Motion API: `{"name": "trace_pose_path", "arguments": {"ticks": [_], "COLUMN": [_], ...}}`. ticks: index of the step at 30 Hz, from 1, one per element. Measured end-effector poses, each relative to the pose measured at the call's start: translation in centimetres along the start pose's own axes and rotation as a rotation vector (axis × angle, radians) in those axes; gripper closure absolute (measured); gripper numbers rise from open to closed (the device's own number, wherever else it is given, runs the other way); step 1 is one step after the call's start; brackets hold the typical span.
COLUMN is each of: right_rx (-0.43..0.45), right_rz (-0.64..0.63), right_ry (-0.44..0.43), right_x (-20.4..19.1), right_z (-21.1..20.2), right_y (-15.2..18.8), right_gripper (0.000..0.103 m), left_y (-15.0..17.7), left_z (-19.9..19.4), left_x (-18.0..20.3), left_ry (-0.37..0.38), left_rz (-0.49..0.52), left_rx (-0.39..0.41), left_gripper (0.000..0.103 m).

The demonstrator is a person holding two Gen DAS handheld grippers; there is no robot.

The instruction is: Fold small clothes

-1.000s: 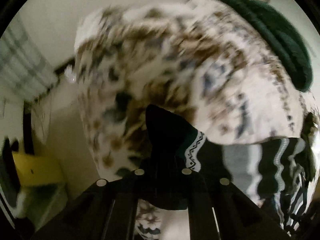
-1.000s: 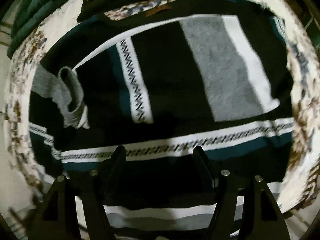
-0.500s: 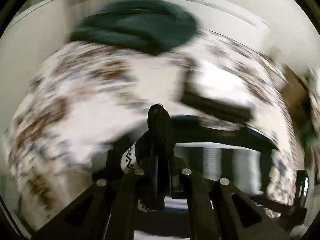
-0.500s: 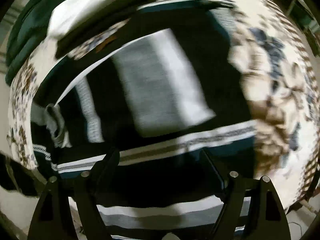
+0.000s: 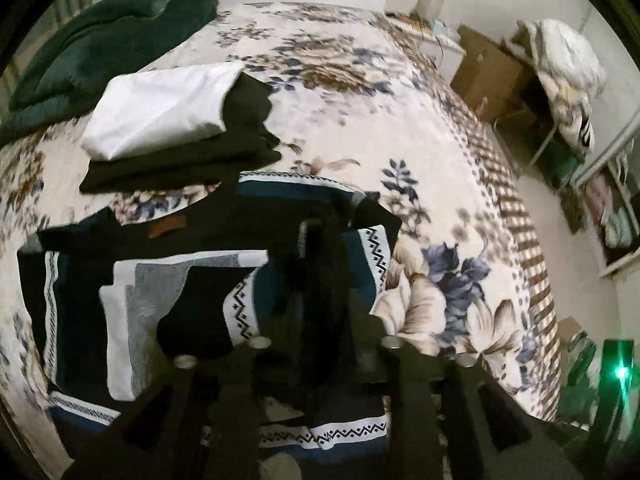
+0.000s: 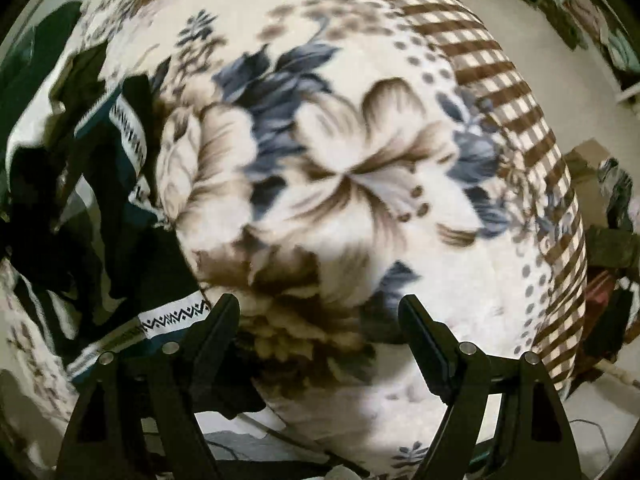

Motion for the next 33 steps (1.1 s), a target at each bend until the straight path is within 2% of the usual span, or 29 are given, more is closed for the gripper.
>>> {"name": "trace_pose_path", "arguments": {"ticks": [1,3,7,10,14,16,17,18,19,20,22,24,26,28,31,33], "right_rx": [0.001,0.005,0.019,0.029,0.045,0.048,0.036,0.019,-0.005,-0.033,-0.035,-0.072,-0.091,-0.05,0.041,0.015], "right_rz": [0.004,0.005,-0.004,-0.051,-0.14,-0.186,-0.211,-0.228,-0.239,-0.235,-0.199,-0.195,-0.187,-0.166,-0.097,-0.125], "right_ry": [-0.022,-0.079,-0.192,-0.287,-0.298,-0.29,-0.272,-0.262,-0.241,-0.179,-0.117,-0.149,-0.219,-0.241,-0.247,-0.276], "right_x": [0.5,1.0,-0.6,-4.7,-11.6,-14.2,-15.6,-16.7,-17.5,-17.8,-16.9,-15.9,-15.1,-14.2,-13.3,-14.3], "right_z": [-0.4,-1.3,-3.2,-3.8,-2.6,-1.4,-0.3,0.5,1.3,2.5,3.2,3.1,1.8,-0.2,-2.8,-2.2], "right_y": [-0.1,-0.4,-1.2,-1.3,-3.0,-4.0,-4.5,-4.9,-5.2,-5.4,-5.6,-5.4,-5.6,-6.8,-11.0,-14.6], "right_gripper": [0.02,0.02,0.02,0.02,0.02,0.021,0.026,0.056,0.101,0.1,0.1,0.1,0.086,0.043,0.037,0.032], "left_y": [0.3,0.8,2.5,3.9,5.4,5.8,5.6,5.5,5.3,5.1,4.7,4.4,4.1,4.1,4.4,4.9], "left_z": [-0.5,-0.6,-3.4,-5.5,-5.4,-4.6,-4.0,-3.4,-2.7,-2.1,-1.4,-1.2,-1.3,-1.3,-1.7,-2.2], "left_x": [-1.3,-3.1,-11.1,-18.5,-27.6,-30.7,-32.0,-32.9,-33.6,-34.1,-34.5,-34.2,-34.1,-33.6,-33.1,-32.7], "left_ry": [-0.001,-0.019,-0.097,-0.177,-0.325,-0.355,-0.371,-0.383,-0.39,-0.399,-0.404,-0.4,-0.399,-0.393,-0.399,-0.417], "left_rz": [-0.016,-0.036,-0.159,-0.285,-0.412,-0.454,-0.465,-0.47,-0.47,-0.467,-0.454,-0.431,-0.402,-0.386,-0.379,-0.379], "left_rx": [0.006,0.003,0.011,0.024,0.003,-0.008,-0.016,-0.022,-0.027,-0.036,-0.038,-0.031,-0.018,-0.01,0.012,0.033], "left_gripper": [0.04,0.007,0.007,0.007,0.007,0.007,0.007,0.007,0.007,0.007,0.007,0.007,0.007,0.007,0.007,0.007]}}
Point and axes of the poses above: each gripper's, at about its wrist camera, not at the fingertips, and z roughly the way its jaws point, x to its right, y to its underside, the point moved 2 cm from there along z, roughly the way its jaws point, and after that the axes turned 9 degrees about -x, right-handed, at the moved point
